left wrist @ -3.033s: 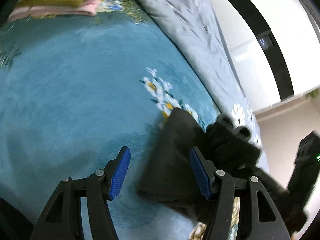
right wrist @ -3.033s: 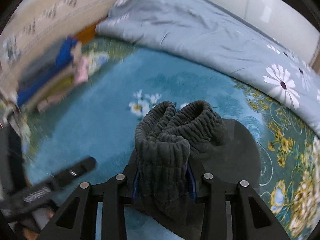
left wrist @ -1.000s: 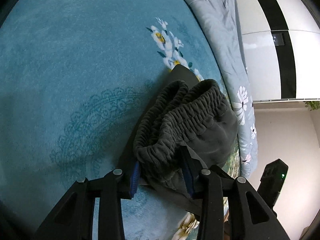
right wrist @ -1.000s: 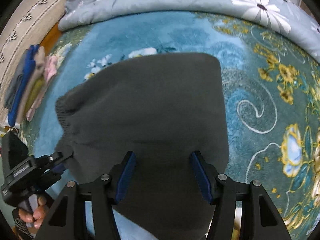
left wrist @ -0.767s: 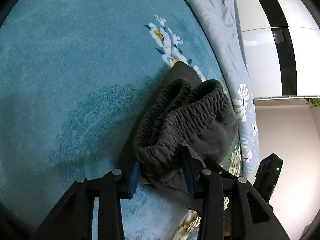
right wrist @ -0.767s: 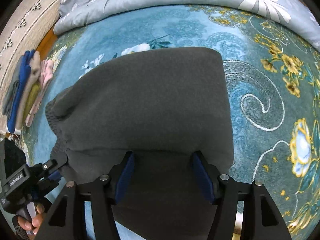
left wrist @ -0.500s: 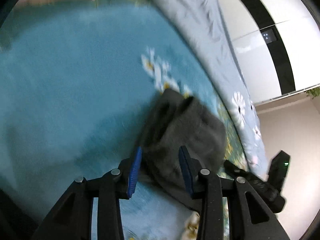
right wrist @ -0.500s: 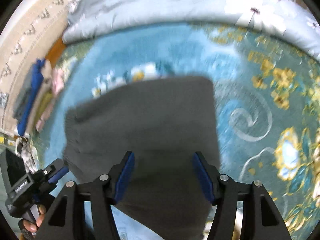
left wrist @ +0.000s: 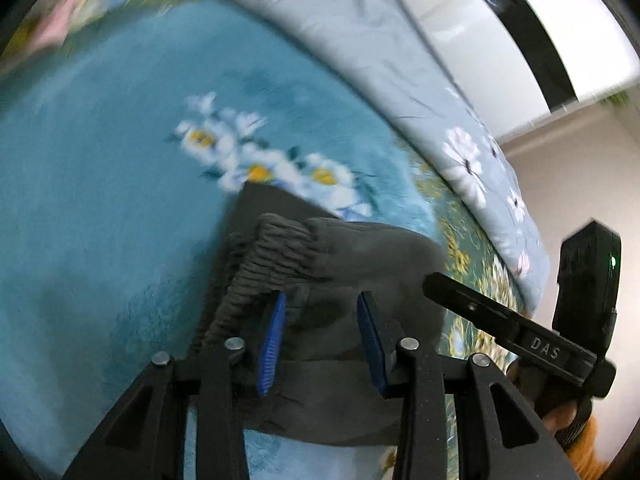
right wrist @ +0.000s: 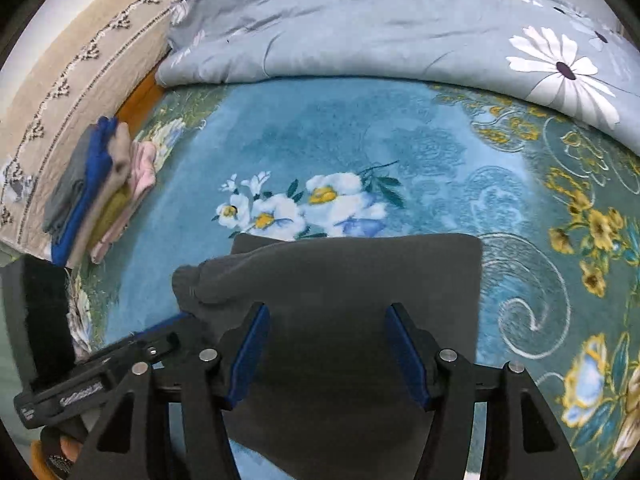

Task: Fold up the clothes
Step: 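Grasp the folded grey sweatpants bundle with both grippers from opposite sides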

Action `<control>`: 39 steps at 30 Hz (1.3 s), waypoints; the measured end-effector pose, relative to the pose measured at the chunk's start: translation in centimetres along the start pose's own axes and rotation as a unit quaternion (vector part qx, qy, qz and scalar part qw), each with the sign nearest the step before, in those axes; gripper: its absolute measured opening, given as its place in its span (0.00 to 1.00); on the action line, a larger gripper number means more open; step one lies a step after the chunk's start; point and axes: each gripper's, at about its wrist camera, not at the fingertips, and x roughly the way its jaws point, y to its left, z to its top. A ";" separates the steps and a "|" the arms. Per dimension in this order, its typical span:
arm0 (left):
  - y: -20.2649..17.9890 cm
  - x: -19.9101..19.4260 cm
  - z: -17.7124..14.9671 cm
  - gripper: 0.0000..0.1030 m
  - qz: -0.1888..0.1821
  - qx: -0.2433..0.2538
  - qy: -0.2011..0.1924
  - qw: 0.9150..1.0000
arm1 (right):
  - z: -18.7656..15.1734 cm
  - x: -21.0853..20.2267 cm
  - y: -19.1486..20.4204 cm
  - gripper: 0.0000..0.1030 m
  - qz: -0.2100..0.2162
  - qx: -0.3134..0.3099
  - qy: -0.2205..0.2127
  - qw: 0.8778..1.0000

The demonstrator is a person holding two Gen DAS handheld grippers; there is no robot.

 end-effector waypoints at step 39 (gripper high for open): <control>7.5 0.7 -1.3 0.72 -0.075 -0.125 0.040 0.989 | -6.3 0.6 -13.4 0.81 0.131 0.242 0.036 0.961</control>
